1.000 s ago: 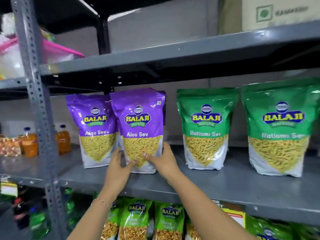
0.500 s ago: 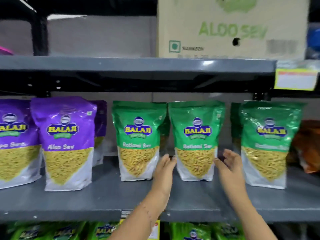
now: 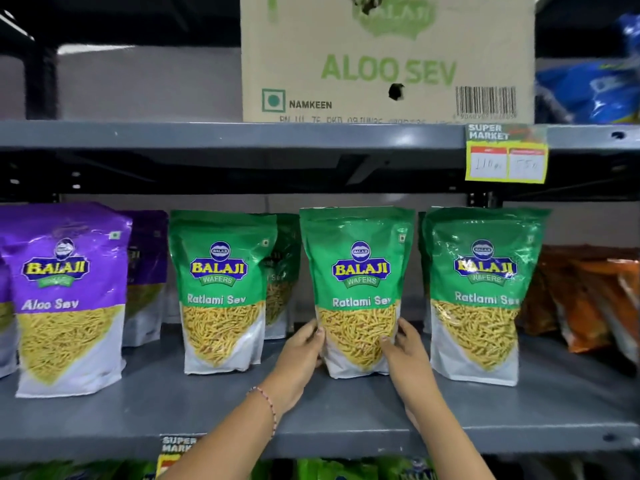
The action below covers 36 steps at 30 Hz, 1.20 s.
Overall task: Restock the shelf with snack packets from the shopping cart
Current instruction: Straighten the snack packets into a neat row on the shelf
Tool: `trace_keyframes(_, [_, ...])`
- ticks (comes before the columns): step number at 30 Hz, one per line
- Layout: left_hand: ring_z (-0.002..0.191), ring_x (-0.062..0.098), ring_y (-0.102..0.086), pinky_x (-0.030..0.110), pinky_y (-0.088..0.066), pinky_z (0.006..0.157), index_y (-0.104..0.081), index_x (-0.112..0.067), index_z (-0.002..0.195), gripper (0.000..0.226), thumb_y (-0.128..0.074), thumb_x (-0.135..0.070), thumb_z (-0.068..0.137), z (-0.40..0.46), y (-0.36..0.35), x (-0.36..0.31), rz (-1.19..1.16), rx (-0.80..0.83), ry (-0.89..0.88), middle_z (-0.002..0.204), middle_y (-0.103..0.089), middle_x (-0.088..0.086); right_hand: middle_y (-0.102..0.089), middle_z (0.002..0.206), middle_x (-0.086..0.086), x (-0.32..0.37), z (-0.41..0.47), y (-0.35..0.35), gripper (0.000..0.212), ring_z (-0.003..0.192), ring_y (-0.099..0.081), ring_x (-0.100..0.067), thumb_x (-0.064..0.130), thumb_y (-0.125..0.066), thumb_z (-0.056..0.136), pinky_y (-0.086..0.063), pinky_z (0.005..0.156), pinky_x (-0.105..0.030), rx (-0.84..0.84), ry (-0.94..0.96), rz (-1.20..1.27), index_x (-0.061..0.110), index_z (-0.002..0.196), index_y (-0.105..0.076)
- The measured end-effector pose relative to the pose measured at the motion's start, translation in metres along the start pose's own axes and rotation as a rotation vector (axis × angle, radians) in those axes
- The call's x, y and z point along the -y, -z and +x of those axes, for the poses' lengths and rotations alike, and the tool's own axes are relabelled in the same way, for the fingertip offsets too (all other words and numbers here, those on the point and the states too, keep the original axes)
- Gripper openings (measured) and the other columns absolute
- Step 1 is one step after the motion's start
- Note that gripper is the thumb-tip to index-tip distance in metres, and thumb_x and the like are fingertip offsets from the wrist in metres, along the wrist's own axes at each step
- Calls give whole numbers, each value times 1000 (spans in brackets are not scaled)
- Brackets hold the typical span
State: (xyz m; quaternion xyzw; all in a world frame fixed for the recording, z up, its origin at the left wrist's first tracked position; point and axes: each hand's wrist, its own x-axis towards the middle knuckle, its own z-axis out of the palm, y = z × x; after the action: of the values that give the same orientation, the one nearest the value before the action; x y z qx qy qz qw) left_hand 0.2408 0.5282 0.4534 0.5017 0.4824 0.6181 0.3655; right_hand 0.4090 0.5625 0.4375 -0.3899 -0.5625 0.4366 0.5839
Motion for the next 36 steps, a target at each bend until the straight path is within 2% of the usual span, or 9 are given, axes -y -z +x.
trace_keyframes(3, [97, 19, -65, 35, -50, 95, -66, -25, 97, 33, -46, 1, 94, 0, -1, 3, 111, -34, -23, 109, -72, 6, -48, 145, -9, 1, 1, 7, 50, 130, -49, -24, 8, -49, 97, -42, 107, -43, -95, -15, 87, 17, 145, -37])
trace_keyframes(6, [101, 21, -66, 31, -50, 91, -68, -17, 98, 35, -51, 11, 83, -1, -2, 5, 252, -9, -42, 109, -73, 10, -55, 133, -12, 5, 4, 16, 47, 110, -55, -26, -1, -38, 97, -46, 90, -39, -178, -54, 12, 10, 142, -42])
trace_keyframes(10, [110, 24, -64, 35, -47, 101, -65, -9, 111, 33, -51, 8, 87, 1, -2, 6, 329, -4, -50, 116, -70, 13, -66, 119, -18, 6, 9, 17, 42, 96, -58, -28, -4, -36, 92, -46, 79, -33, -170, -59, -250, 3, 127, -58])
trace_keyframes(14, [111, 26, -62, 40, -45, 105, -57, -16, 115, 33, -47, 6, 93, 0, -2, 7, 225, 13, -61, 115, -67, 13, -65, 119, -14, 10, 2, 14, 39, 100, -60, -32, 9, -39, 97, -41, 79, -31, -179, -14, -261, 11, 133, -53])
trace_keyframes(17, [109, 28, -63, 43, -46, 104, -57, -25, 99, 30, -47, 3, 94, 1, -2, 8, 214, 12, -60, 116, -68, 16, -61, 100, -5, 15, -5, 13, 36, 84, -55, -17, 28, -43, 101, -38, 75, -30, -128, 57, -160, 13, 133, -50])
trace_keyframes(21, [112, 31, -63, 46, -46, 104, -59, -26, 95, 29, -48, 1, 94, 3, -1, 10, 219, 10, -54, 118, -68, 20, -58, 132, -8, 15, -8, 15, 50, 116, -54, -24, 40, -46, 99, -37, 91, -30, -88, 61, -105, 16, 143, -42])
trace_keyframes(27, [109, 28, -64, 44, -47, 103, -59, -24, 99, 25, -49, -2, 94, 3, 0, 9, 238, 28, -39, 116, -69, 17, -60, 119, -6, 17, -12, 14, 46, 87, -54, -12, 37, -47, 100, -37, 84, -30, -107, 68, -87, 16, 140, -44])
trace_keyframes(31, [108, 27, -66, 48, -46, 104, -60, -17, 109, 21, -52, -7, 93, 6, 1, 13, 268, 35, -34, 114, -71, 14, -54, 139, -11, 17, -10, 14, 43, 110, -51, -20, 35, -47, 100, -37, 88, -32, -108, 57, -64, 16, 139, -45])
trace_keyframes(36, [124, 13, -53, 30, -41, 107, -49, -12, 133, 45, -60, -12, 89, -13, 6, -7, 311, 10, -87, 133, -56, -4, -57, 137, -12, 24, -18, 10, 43, 118, -55, -26, 30, -50, 100, -40, 94, -32, -207, 111, -72, 13, 139, -44])
